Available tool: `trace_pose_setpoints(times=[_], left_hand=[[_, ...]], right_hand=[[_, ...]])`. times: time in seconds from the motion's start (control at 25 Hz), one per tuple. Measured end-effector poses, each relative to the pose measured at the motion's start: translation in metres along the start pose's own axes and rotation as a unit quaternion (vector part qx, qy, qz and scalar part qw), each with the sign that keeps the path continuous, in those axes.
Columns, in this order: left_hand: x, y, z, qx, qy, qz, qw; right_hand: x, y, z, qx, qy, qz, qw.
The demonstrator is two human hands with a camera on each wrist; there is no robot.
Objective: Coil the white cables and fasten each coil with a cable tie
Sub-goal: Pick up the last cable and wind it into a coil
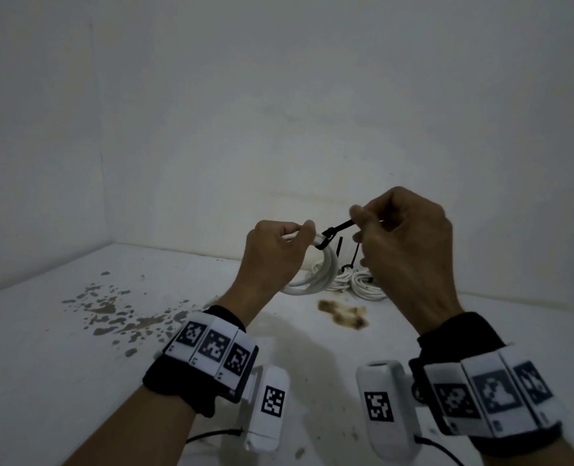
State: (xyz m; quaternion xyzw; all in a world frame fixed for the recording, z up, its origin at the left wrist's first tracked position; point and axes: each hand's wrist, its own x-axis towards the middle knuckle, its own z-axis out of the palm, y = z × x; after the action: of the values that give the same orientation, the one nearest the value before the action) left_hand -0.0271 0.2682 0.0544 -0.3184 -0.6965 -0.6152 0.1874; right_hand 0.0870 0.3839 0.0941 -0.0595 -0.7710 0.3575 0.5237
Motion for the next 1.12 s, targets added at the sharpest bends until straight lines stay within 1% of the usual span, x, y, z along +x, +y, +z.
trace_pose_setpoints(times=[0.12, 0.2, 0.24, 0.28, 0.36, 0.4, 0.48, 0.6, 0.68, 0.72, 0.8, 0.84, 0.88, 0.96, 1.0, 1.04, 1.08, 1.12], left_hand=[[-0.001, -0.006, 0.003, 0.036, 0.055, 0.002, 0.998], [-0.003, -0.013, -0.001, 0.037, 0.069, -0.002, 0.997], [-0.004, -0.014, -0.003, 0.041, 0.071, -0.005, 0.997], [-0.005, -0.016, -0.004, 0.046, 0.075, -0.009, 0.996], [-0.009, -0.013, 0.000, 0.041, 0.079, -0.001, 0.996], [-0.010, -0.010, 0.004, 0.034, 0.076, 0.007, 0.997], [-0.013, -0.008, 0.011, 0.027, 0.070, 0.002, 0.997], [-0.013, -0.015, 0.012, 0.025, 0.063, -0.005, 0.998], [-0.011, -0.016, 0.008, 0.020, 0.058, -0.041, 0.997], [-0.009, -0.014, 0.007, 0.018, 0.049, -0.069, 0.996], [-0.008, -0.012, 0.009, -0.013, 0.029, -0.159, 0.987], [-0.007, -0.014, 0.009, -0.045, 0.021, -0.220, 0.974], [-0.005, -0.016, 0.008, -0.093, 0.009, -0.284, 0.954], [-0.001, -0.022, 0.005, -0.234, -0.020, -0.380, 0.895], [0.000, -0.022, 0.003, -0.304, -0.032, -0.408, 0.860], [0.001, -0.022, 0.001, -0.361, -0.041, -0.427, 0.828], [0.002, -0.023, 0.000, -0.400, -0.045, -0.438, 0.804], [0.002, -0.022, -0.001, -0.421, -0.050, -0.443, 0.790]], right_hand=[[-0.027, -0.009, 0.021, -0.060, -0.096, -0.068, 0.991], [-0.049, -0.013, 0.035, -0.048, -0.138, -0.093, 0.985], [-0.051, -0.013, 0.037, -0.021, -0.136, -0.077, 0.987], [-0.045, -0.013, 0.034, 0.010, -0.117, -0.043, 0.992], [-0.024, -0.013, 0.017, 0.069, -0.048, 0.017, 0.996], [-0.015, -0.013, 0.006, 0.085, -0.024, 0.028, 0.996], [-0.009, -0.017, -0.005, 0.088, -0.021, 0.021, 0.996], [-0.017, -0.019, 0.004, 0.070, -0.038, 0.003, 0.997], [-0.017, -0.016, 0.008, 0.076, -0.038, 0.011, 0.996], [-0.014, -0.015, 0.009, 0.082, -0.045, 0.015, 0.995], [-0.014, -0.018, 0.007, 0.088, -0.092, 0.018, 0.992], [-0.015, -0.019, 0.005, 0.086, -0.120, 0.023, 0.989], [-0.015, -0.017, 0.003, 0.083, -0.138, 0.039, 0.986], [-0.014, -0.011, -0.002, 0.071, -0.152, 0.097, 0.981], [-0.013, -0.006, -0.005, 0.046, -0.168, 0.130, 0.976], [-0.015, 0.000, -0.006, 0.006, -0.205, 0.164, 0.965], [-0.019, 0.006, -0.005, -0.034, -0.258, 0.194, 0.946], [-0.025, 0.014, -0.001, -0.055, -0.309, 0.213, 0.925]])
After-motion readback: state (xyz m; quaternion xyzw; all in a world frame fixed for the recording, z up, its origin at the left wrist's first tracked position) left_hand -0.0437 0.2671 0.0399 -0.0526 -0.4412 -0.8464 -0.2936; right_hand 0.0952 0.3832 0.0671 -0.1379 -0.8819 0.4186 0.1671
